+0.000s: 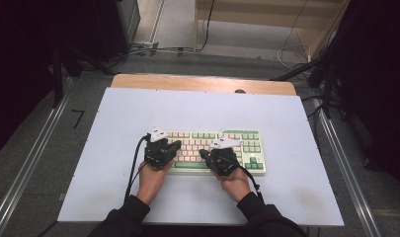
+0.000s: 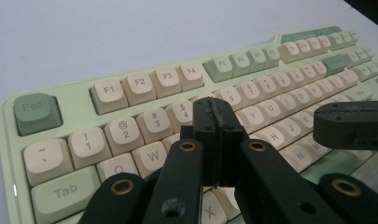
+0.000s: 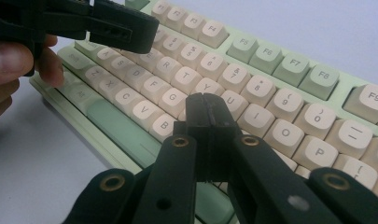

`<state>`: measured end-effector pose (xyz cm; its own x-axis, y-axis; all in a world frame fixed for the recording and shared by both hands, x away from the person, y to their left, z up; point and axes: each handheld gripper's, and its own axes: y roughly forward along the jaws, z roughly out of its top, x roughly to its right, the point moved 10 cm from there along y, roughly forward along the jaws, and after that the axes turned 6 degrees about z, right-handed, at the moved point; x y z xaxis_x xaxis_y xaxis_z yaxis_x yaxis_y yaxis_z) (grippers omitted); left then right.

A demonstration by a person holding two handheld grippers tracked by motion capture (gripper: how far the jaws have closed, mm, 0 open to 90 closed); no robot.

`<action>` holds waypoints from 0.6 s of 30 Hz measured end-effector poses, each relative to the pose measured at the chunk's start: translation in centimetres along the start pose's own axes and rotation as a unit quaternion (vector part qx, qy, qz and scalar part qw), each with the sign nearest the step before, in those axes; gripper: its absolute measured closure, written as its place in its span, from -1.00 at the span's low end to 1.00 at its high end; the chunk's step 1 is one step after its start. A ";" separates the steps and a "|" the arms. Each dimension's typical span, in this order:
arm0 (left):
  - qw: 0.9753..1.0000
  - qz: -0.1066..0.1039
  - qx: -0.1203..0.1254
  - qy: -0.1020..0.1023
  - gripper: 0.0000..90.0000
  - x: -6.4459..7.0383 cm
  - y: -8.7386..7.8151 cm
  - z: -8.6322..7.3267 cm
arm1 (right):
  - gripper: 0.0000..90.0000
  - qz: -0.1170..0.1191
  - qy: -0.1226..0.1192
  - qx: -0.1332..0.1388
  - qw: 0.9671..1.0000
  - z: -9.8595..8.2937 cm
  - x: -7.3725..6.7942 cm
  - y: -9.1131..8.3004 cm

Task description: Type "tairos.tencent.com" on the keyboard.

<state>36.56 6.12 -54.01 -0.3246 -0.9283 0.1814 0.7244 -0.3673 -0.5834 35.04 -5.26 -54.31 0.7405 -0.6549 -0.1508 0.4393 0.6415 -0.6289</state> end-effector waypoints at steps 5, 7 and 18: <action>1.000 -0.002 -0.005 0.001 1.00 0.2 0.1 -0.1 | 0.94 -0.002 0.001 0.001 1.000 0.0 0.2 -0.2; 1.000 -0.003 -0.004 0.001 1.00 0.3 0.2 -0.1 | 0.94 -0.003 0.002 0.001 1.000 0.0 0.4 -0.3; 1.000 -0.007 -0.005 0.004 1.00 0.6 0.4 0.0 | 0.94 -0.006 0.005 0.000 1.000 -0.1 0.7 -0.5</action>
<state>36.69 5.41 -54.13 -0.3390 -0.9228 0.1832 0.7137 -0.3791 -0.5890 35.25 -6.07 -54.14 0.7300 -0.6663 -0.1518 0.4480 0.6344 -0.6299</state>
